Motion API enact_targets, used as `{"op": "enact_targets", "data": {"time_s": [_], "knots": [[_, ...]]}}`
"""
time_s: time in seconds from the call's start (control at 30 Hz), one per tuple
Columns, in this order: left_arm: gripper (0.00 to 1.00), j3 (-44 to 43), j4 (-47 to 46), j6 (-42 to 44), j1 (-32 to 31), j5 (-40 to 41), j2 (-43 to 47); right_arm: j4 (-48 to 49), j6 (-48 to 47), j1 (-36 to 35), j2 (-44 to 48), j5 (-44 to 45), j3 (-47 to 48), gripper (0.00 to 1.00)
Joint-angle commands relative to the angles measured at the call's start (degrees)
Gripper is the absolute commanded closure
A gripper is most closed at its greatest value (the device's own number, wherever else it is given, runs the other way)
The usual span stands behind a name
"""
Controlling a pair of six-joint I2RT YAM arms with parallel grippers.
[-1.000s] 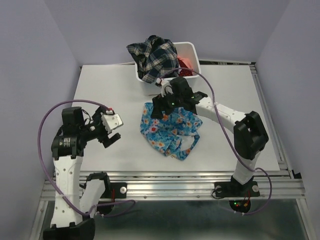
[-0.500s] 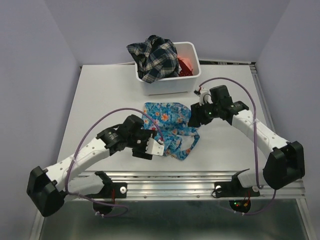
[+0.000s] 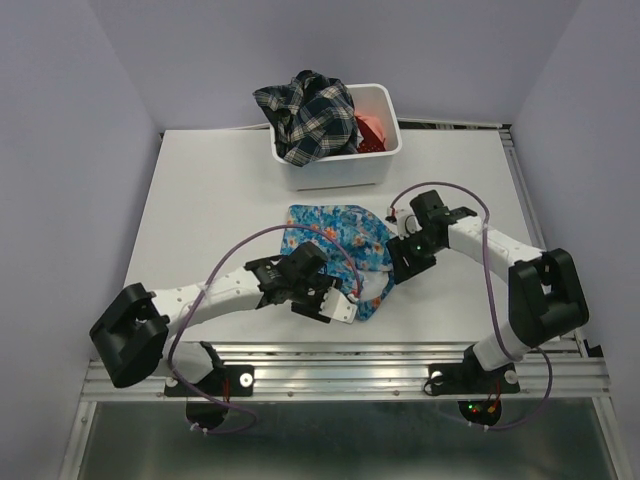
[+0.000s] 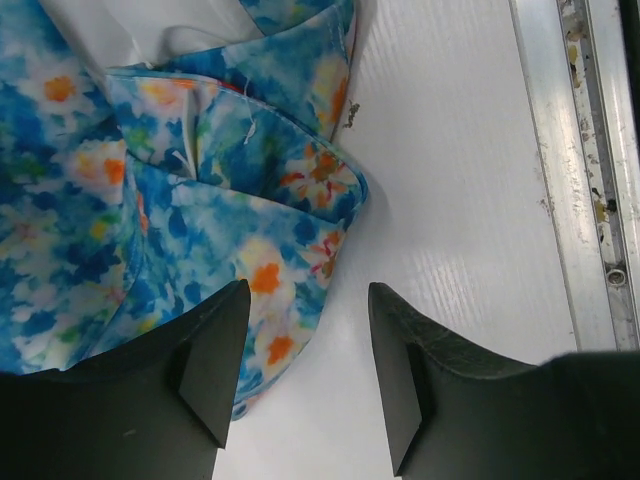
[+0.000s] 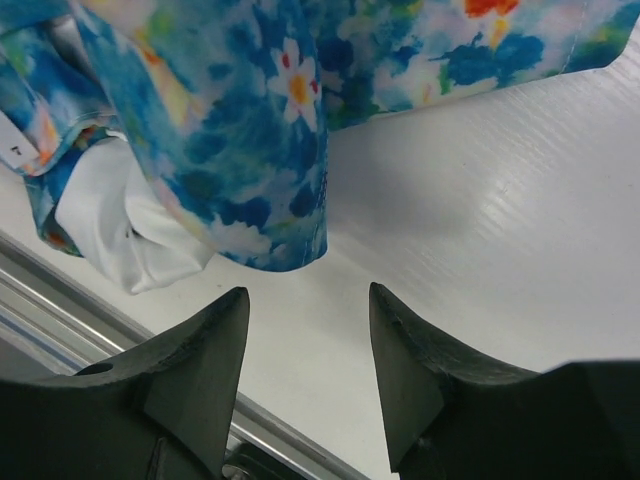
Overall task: Fold and stack the skirts
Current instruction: Flatten the skirt out
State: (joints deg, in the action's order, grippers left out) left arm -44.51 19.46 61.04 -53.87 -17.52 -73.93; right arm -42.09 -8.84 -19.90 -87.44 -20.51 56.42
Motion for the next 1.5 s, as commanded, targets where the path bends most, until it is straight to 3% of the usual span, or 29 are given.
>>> {"op": "enact_targets", "data": {"time_s": [0.0, 0.23, 0.43, 0.47, 0.57, 0.63, 0.67, 0.73, 0.8, 0.9, 1.13, 1.2, 1.33, 1.43, 1.47], "knots": [[0.4, -1.3, -2.9, -0.1, -0.5, 0.6, -3.5, -1.3, -1.4, 0.1, -1.6, 0.1, 1.8, 0.44], [0.43, 1.1, -7.8, -1.1, -2.0, 0.9, -5.1, 1.4, 0.9, 0.1, -6.1, -2.8, 2.2, 0.48], [0.65, 1.2, -12.0, -4.3, -2.1, 3.1, -6.8, 4.7, 4.0, 0.1, -7.5, -3.3, 2.3, 0.55], [0.74, 1.1, -11.6, -4.5, -2.1, 2.8, -6.4, 5.0, 4.3, 0.1, -7.5, -2.6, 2.4, 0.57], [0.84, 1.6, -8.1, -4.0, -2.0, 1.7, -4.9, 6.2, 5.0, 0.6, -7.5, -0.8, 2.6, 0.7], [0.83, 3.1, -6.5, -3.6, -2.1, 2.0, -2.9, 7.4, 5.4, 0.7, -7.7, -0.1, 2.7, 0.8], [0.77, 3.6, -6.0, -3.5, -2.1, 1.8, -2.2, 7.8, 5.8, 0.7, -7.8, 0.2, 2.8, 0.88], [0.7, 4.4, -5.7, -3.6, -2.1, 1.2, -0.7, 8.4, 6.1, 0.7, -7.8, 0.1, 2.8, 0.94], [0.55, 4.8, -5.5, -4.8, -2.1, 0.8, -0.2, 8.6, 6.3, 0.7, -7.7, 0.0, 2.8, 0.99], [0.37, 4.9, -7.0, -4.9, -2.1, 1.3, -1.6, 8.8, 6.5, 0.7, -7.4, -0.1, 2.7, 0.99], [0.35, 2.5, -9.9, -3.6, -2.2, 2.8, -5.6, 8.8, 6.6, 0.7, -7.4, -0.6, 3.2, 0.99], [0.39, 3.1, -10.6, -1.8, -2.6, 3.3, -6.2, 8.8, 6.6, 0.7, -7.5, -0.5, 3.3, 0.99], [0.61, 3.0, -11.6, -2.8, -2.7, 4.2, -6.7, 8.8, 6.3, 0.7, -7.6, 0.0, 3.8, 0.99], [1.0, 0.2, -7.8, -6.7, -2.7, 6.2, -4.7, 8.6, 5.6, 1.2, -7.2, 1.4, 4.1, 0.99], [1.0, -3.5, -1.9, -9.2, -2.6, 6.5, -3.2, 8.5, 4.5, 1.2, -6.8, 2.7, 4.0, 0.99]]}}
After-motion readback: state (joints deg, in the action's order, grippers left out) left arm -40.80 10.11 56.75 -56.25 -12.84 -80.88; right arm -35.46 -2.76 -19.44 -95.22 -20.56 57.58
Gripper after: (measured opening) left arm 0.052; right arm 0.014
